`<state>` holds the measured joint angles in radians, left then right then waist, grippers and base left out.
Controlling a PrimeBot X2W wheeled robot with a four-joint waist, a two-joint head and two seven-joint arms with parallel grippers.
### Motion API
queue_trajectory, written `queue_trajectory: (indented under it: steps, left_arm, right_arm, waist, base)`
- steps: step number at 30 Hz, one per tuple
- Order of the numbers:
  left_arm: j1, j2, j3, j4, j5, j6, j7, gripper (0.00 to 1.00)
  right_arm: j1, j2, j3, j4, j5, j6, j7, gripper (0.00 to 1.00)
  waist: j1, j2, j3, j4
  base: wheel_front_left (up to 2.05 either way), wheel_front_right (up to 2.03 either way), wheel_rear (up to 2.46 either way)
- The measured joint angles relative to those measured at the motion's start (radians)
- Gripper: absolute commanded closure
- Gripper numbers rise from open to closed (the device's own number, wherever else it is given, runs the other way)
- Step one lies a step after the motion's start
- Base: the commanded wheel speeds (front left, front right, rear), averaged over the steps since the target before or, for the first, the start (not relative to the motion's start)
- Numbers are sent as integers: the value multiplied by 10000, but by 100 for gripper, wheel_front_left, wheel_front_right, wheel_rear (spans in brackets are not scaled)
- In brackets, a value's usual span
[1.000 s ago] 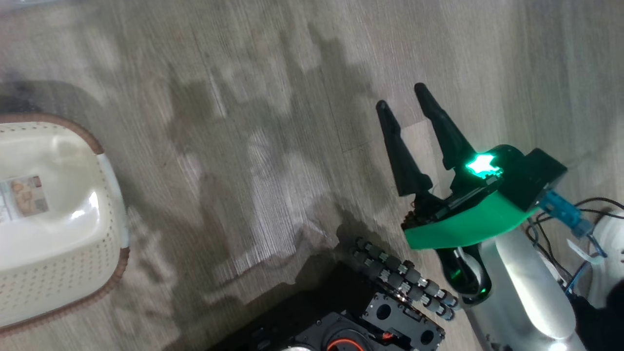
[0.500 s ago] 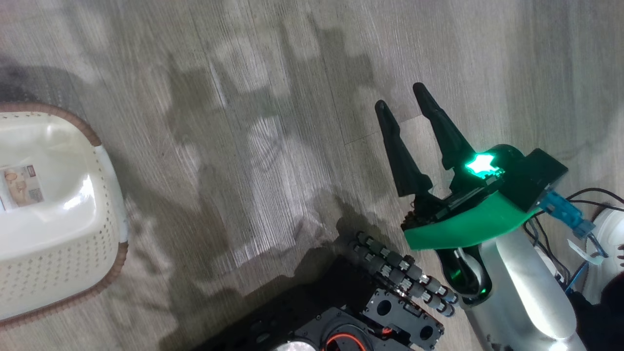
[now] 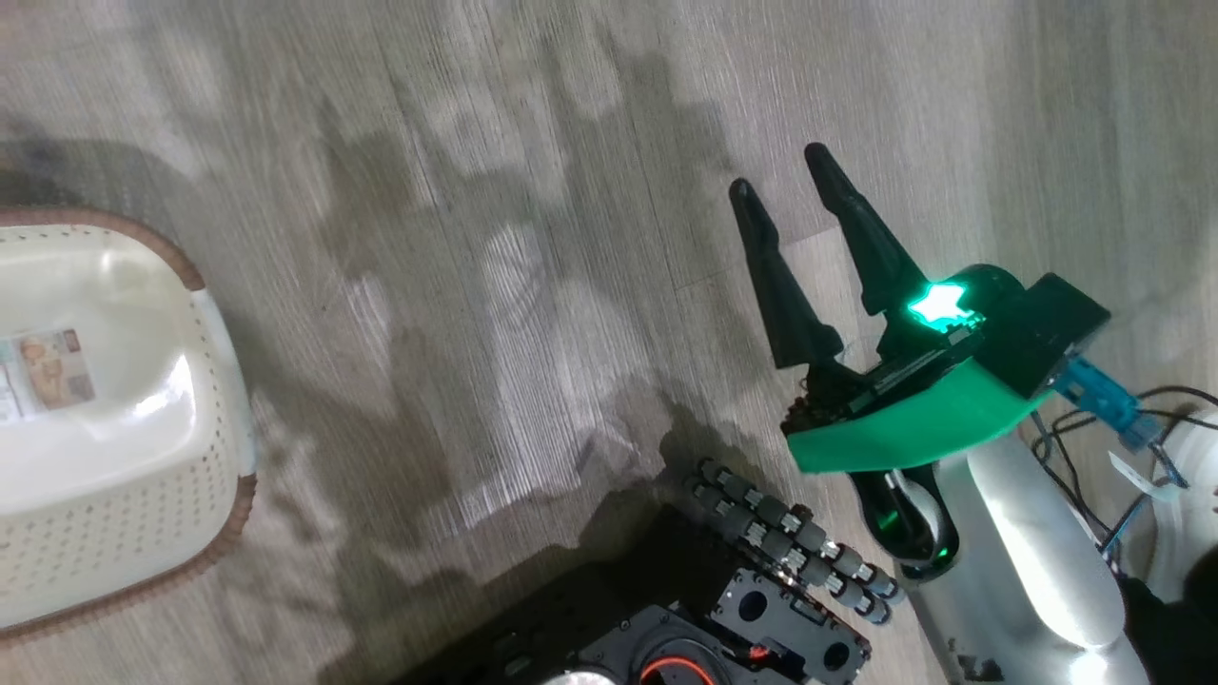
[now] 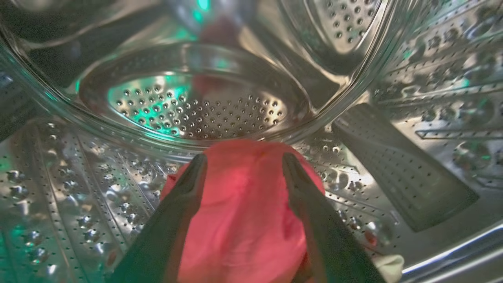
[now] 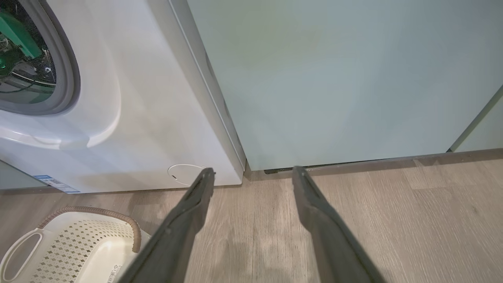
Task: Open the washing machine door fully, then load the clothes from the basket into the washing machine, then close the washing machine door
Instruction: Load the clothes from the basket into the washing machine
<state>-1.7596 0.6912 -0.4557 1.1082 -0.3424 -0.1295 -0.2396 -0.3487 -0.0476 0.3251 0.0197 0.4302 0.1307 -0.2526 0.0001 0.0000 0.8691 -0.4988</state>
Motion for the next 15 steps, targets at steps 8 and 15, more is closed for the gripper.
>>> queue_trajectory:
  steps: [8, 15]
  left_arm:
    - [1355, -360, -15, -111, -798, 0, -113, 0]
    - [3643, -796, 355, -1475, -1158, -2, -128, 0]
  right_arm:
    - [-58, 0, -445, 161, -456, 0, 0, 0]
    - [-9, 0, -978, 380, -1016, 0, 0, 0]
  waist:
    - [-1, 0, -735, 313]
    - [-1, 0, -1776, 777]
  base:
    - [0, 0, 0]
    - [0, 0, 0]
